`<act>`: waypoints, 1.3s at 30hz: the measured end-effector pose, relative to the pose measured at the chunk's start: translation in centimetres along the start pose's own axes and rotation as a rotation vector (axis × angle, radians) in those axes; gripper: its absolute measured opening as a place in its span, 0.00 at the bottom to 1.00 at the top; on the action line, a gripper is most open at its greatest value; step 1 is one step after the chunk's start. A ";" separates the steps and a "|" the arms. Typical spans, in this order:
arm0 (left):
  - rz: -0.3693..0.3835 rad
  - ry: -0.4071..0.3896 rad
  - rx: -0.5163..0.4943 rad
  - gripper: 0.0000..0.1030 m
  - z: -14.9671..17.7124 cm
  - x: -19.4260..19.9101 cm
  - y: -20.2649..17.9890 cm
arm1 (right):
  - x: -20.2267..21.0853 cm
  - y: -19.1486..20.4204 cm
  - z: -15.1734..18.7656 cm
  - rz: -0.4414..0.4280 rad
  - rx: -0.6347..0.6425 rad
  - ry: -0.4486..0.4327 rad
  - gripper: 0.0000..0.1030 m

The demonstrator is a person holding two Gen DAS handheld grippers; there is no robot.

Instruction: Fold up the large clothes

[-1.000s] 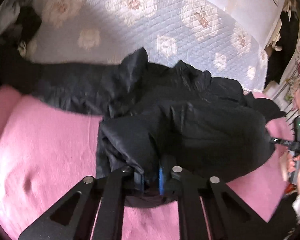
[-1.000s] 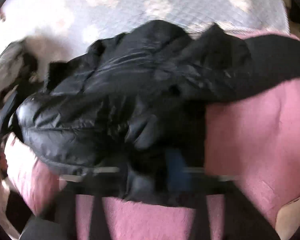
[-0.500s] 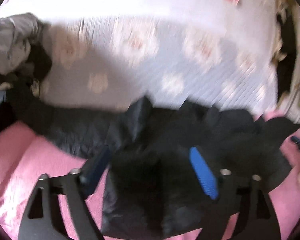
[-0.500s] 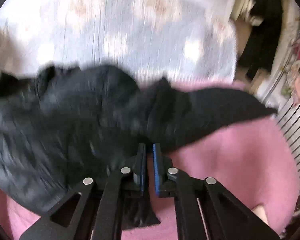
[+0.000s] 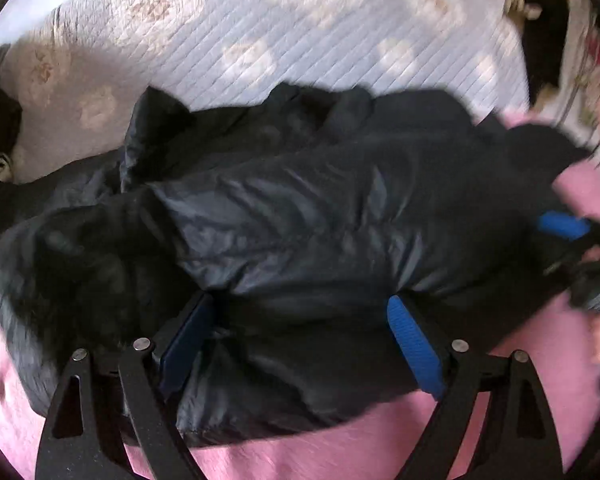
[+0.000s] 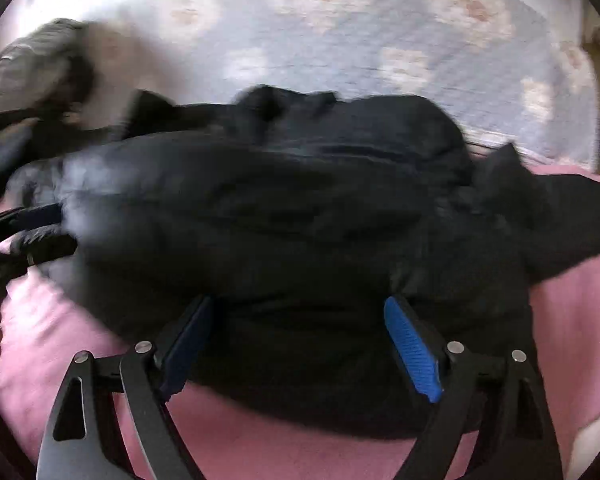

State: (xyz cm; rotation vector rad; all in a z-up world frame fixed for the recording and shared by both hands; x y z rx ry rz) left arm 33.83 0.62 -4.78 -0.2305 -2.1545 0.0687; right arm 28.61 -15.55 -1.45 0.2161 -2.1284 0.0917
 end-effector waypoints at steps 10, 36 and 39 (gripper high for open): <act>0.005 -0.032 -0.047 0.83 0.8 0.0 0.8 | -1.9 -0.4 0.6 -0.003 0.049 0.077 0.89; -0.019 -0.087 0.185 0.85 -2.5 4.0 9.7 | 0.7 -8.7 -2.0 0.107 -0.128 0.006 0.89; -0.053 -0.151 0.161 0.86 -2.6 7.8 8.9 | 3.2 -8.1 -2.9 0.068 -0.144 -0.037 0.89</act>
Point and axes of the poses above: each gripper's, at about its wrist camera, not at the fingertips, and x roughly against the way its jaws point, y to its left, z to its underside, the point moved 4 cm from there along -x, roughly the way its jaws point, and after that the axes turned 7 degrees about x, right-handed, at the moved point
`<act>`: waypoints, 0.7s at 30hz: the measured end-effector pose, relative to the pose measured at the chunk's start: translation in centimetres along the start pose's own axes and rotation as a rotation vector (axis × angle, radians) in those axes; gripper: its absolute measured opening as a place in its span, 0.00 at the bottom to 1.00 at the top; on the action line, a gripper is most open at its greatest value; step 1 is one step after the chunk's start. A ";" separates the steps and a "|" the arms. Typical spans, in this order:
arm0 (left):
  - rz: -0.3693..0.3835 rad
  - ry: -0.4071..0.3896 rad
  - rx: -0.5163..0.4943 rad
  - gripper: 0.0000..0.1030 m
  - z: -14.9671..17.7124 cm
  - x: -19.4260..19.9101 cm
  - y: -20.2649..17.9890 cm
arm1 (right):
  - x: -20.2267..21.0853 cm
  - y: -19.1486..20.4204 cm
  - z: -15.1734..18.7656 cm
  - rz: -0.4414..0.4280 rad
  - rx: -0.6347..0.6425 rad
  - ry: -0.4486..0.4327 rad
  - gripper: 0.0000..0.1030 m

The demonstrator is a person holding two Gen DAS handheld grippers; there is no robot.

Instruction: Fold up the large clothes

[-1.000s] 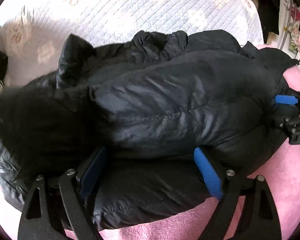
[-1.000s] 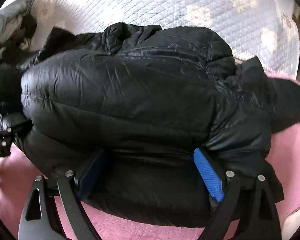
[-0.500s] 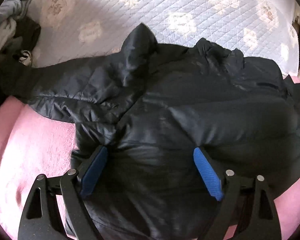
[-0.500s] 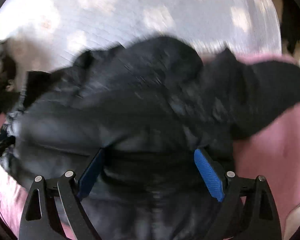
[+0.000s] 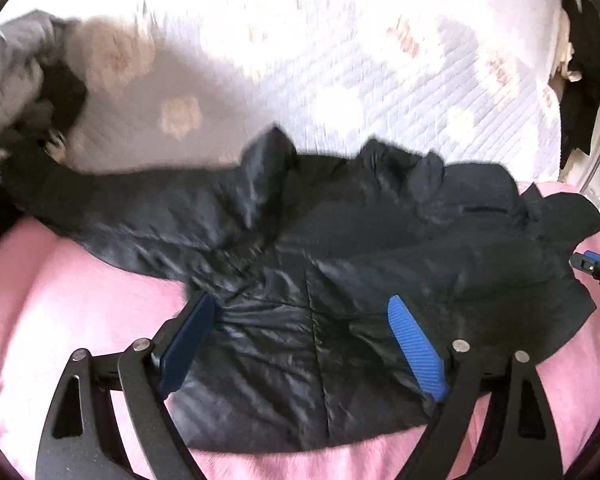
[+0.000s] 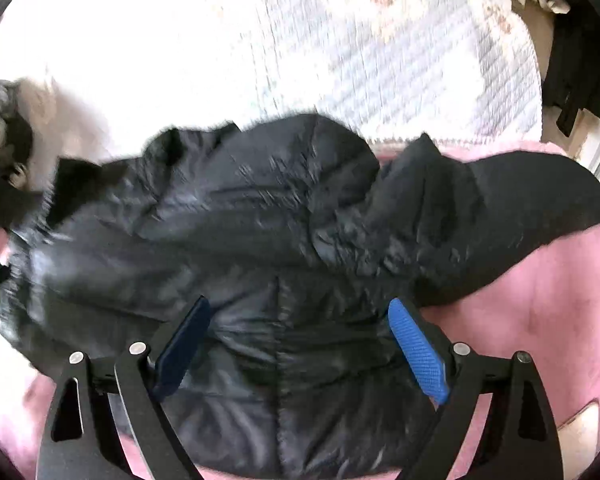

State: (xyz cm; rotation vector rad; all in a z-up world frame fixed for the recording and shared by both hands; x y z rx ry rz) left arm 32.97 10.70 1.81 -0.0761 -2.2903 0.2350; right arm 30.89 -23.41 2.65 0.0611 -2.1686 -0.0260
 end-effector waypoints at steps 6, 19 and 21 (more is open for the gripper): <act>-0.023 -0.057 0.010 1.00 -0.4 5.1 1.2 | 4.8 0.3 1.2 -0.024 0.034 -0.033 0.90; 0.168 0.174 0.198 0.63 3.3 0.2 4.9 | 1.8 -6.9 4.3 -0.040 -0.202 0.108 0.84; 0.211 0.140 0.159 0.42 2.8 1.4 2.8 | 2.4 -6.0 3.7 -0.015 -0.143 0.084 0.80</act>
Point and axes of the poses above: each gripper's, at about its wrist camera, not at the fingertips, and x roughly against the way its jaws point, y to its left, z to its underside, the point moved 4 cm from there along -x, roughly the way its jaws point, and after that the axes turned 7 degrees about x, right-handed, at the moved point
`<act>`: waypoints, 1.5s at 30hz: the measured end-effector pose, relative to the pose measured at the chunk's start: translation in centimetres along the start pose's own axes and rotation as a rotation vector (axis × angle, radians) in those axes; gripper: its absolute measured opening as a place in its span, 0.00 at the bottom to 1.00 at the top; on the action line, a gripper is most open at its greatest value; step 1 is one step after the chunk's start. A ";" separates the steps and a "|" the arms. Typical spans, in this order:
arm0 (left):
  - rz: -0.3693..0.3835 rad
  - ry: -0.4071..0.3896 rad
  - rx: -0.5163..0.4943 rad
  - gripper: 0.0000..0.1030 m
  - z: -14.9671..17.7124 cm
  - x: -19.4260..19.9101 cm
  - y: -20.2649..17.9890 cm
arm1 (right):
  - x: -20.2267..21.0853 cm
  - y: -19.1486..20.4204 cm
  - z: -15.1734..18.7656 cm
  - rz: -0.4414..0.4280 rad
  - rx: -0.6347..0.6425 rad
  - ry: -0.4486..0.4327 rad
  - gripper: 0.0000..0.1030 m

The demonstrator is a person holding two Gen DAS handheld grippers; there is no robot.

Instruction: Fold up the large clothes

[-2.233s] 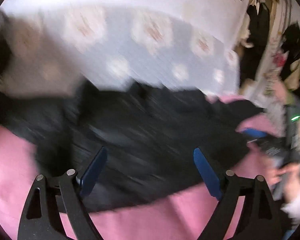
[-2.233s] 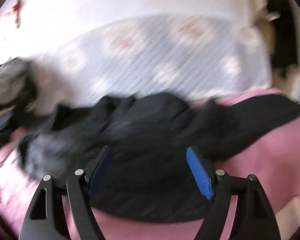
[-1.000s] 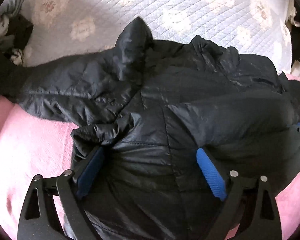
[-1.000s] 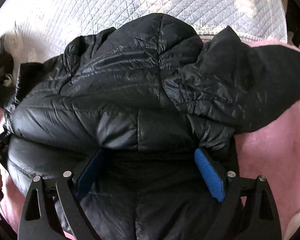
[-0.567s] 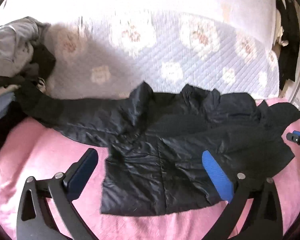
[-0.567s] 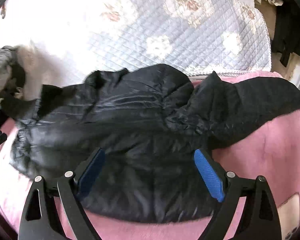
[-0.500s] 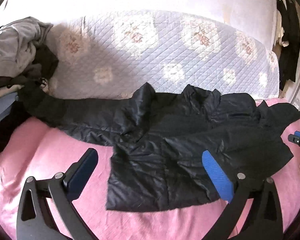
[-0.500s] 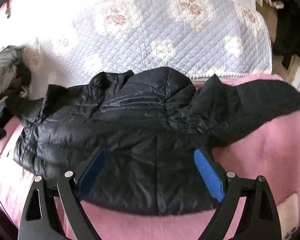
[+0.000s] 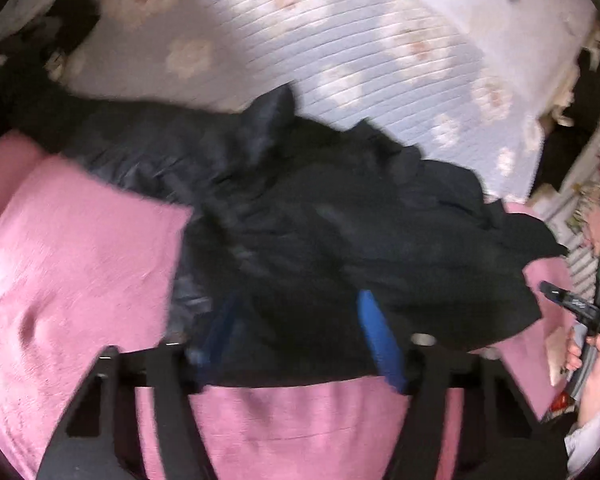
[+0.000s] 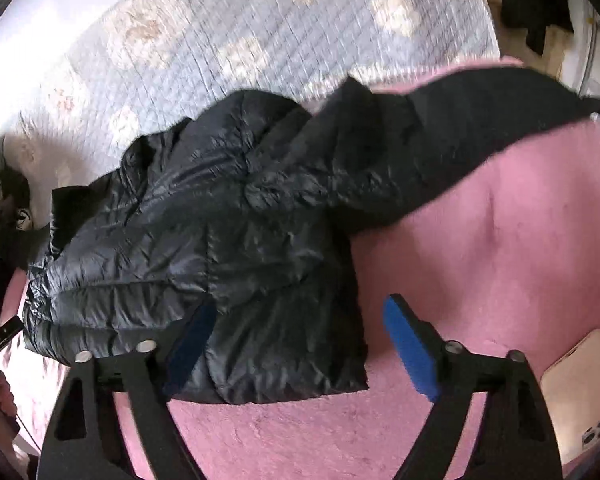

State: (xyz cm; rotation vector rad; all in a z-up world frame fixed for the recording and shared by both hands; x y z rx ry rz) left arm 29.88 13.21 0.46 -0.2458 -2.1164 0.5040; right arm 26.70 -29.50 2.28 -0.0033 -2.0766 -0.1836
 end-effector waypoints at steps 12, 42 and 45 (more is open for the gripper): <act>0.124 -0.031 -0.256 0.14 4.9 -3.6 -15.5 | 0.7 9.6 0.1 -0.175 0.221 0.032 0.14; 0.216 0.069 0.208 0.04 9.6 -13.4 -9.7 | -12.2 22.0 1.0 -0.332 0.175 0.320 0.07; 0.184 0.061 0.192 0.04 9.6 -13.5 -9.9 | -13.8 21.9 -0.4 -0.352 0.101 0.352 0.01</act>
Point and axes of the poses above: each gripper's, at about its wrist camera, not at the fingertips, and x roughly against the way its jaws point, y to its left, z to its underside, the point moved 4 cm from there along -x, roughly the way its jaws point, and after that the axes turned 7 degrees about x, right-handed, at the moved point
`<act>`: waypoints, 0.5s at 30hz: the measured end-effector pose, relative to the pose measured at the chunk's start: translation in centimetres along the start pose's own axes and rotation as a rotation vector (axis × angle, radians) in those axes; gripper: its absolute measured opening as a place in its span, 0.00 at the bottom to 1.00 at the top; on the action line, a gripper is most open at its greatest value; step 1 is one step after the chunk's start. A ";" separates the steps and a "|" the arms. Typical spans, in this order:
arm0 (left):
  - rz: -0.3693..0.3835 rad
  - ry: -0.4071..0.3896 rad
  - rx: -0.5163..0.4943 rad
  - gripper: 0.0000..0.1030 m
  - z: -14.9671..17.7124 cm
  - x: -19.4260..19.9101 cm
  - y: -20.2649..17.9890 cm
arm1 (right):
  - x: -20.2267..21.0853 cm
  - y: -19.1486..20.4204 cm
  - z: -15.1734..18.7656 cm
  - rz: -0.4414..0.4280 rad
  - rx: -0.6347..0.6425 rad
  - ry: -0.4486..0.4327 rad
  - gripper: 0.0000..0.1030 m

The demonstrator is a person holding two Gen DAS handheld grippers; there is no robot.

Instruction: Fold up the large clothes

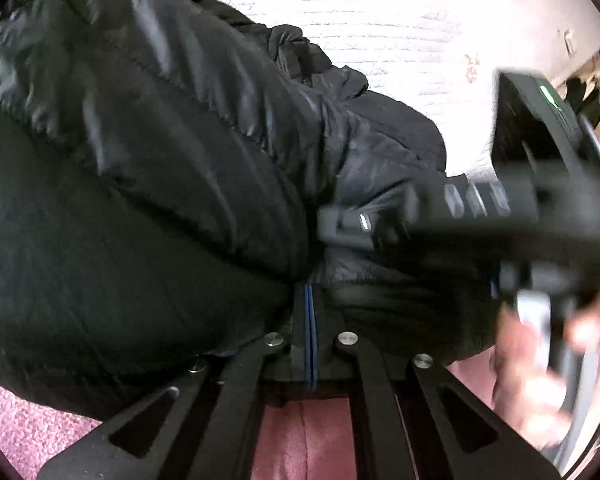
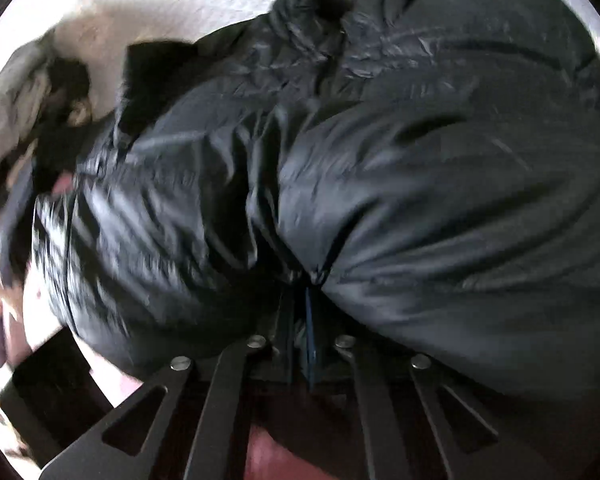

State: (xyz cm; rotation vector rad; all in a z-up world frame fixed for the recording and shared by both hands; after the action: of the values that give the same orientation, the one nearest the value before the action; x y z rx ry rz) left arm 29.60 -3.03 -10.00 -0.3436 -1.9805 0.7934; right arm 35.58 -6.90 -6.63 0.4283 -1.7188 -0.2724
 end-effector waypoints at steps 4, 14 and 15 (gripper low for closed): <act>-0.034 -0.023 -0.028 0.04 0.3 0.1 -0.3 | -1.0 -0.2 -2.7 0.021 -0.010 -0.003 0.00; -0.073 -0.053 -0.068 0.03 1.1 0.6 -0.6 | -2.3 0.1 -6.7 0.009 0.000 -0.080 0.00; -0.055 -0.048 -0.058 0.03 1.2 0.8 -0.5 | -1.4 -0.2 -6.7 0.014 -0.008 -0.107 0.00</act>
State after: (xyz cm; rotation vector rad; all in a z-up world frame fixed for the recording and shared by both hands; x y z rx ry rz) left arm 28.24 -3.45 -9.57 -0.3057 -2.0526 0.7163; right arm 42.36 -6.12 -6.69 0.4018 -1.8240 -0.2959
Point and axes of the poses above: each gripper's, at about its wrist camera, not at the fingertips, and x roughly against the way its jaws point, y to its left, z to its underside, the point moved 4 cm from there along -x, roughly the way its jaws point, and after that the axes turned 7 degrees about x, right-handed, at the moved point
